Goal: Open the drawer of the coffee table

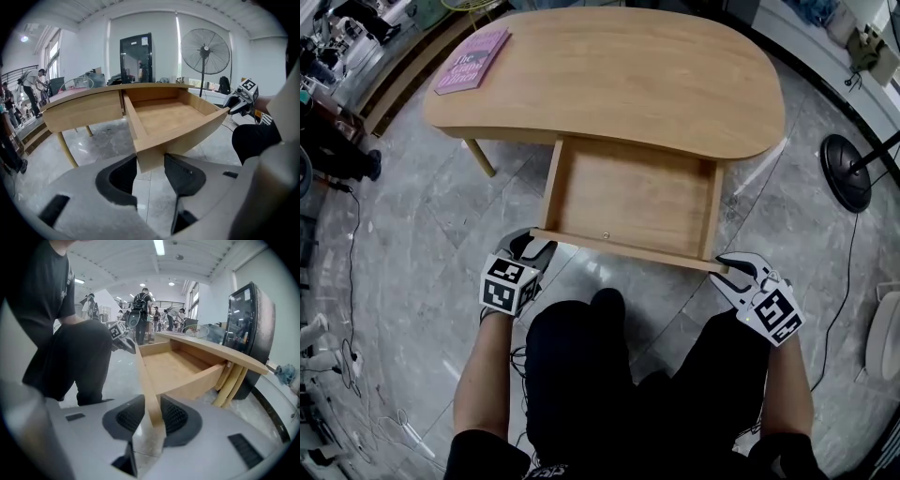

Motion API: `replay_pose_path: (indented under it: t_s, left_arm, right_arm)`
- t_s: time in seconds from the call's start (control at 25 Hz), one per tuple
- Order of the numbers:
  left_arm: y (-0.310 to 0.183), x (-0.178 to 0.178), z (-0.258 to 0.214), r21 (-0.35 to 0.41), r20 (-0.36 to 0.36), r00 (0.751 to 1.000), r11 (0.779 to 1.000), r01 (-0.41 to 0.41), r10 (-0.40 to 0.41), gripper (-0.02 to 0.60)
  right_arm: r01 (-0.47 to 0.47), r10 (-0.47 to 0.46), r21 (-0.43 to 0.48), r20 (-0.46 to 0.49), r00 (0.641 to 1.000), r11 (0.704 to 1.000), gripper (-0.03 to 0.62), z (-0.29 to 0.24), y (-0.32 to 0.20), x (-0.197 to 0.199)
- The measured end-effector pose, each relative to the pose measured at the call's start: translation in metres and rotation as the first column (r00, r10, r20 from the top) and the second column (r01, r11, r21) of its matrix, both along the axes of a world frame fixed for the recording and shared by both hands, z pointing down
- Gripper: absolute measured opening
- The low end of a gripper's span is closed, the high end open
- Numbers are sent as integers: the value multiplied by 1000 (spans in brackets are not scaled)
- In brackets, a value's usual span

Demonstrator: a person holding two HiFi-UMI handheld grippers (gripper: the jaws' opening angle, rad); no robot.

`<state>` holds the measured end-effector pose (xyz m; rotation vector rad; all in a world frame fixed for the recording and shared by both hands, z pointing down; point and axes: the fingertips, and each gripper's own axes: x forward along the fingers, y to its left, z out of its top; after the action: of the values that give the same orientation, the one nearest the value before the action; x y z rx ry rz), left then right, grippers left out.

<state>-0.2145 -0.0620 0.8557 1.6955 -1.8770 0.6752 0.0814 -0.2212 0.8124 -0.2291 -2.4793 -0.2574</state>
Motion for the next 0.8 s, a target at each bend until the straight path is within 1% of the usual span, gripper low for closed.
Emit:
replay_pose_path:
  t_s: [0.12, 0.24, 0.44, 0.56, 0.64, 0.72, 0.8]
  left_arm:
    - [-2, -3, -1, -8, 3, 1000, 1000, -3, 3, 193]
    - [-2, -3, -1, -9, 3, 1000, 1000, -10, 10, 193]
    - [-3, -2, -1, -3, 28, 999, 1000, -23, 23, 193]
    - [1, -4, -11, 19, 40, 998, 999, -42, 41, 190]
    - [4, -7, -22, 49, 48, 997, 997, -59, 57, 189]
    - [8, -10, -32, 68, 54, 997, 996, -62, 59, 183]
    - [10, -10, -39, 72, 62, 997, 996, -56, 52, 181]
  right_arm:
    - [10, -10, -4, -2, 1000, 1000, 106, 1, 1, -2]
    - [-11, 12, -47, 10, 1000, 999, 114, 1, 0, -1]
    - [-39, 42, -100, 32, 999, 994, 127, -2, -1, 0]
    - [-41, 51, -141, 65, 997, 989, 130, -13, 1, 1]
    - [-40, 58, -182, 98, 993, 983, 120, -24, 0, 3]
    - [-50, 86, -231, 148, 985, 972, 105, -35, -5, 7]
    - [-83, 155, -296, 231, 961, 952, 32, -48, -20, 9]
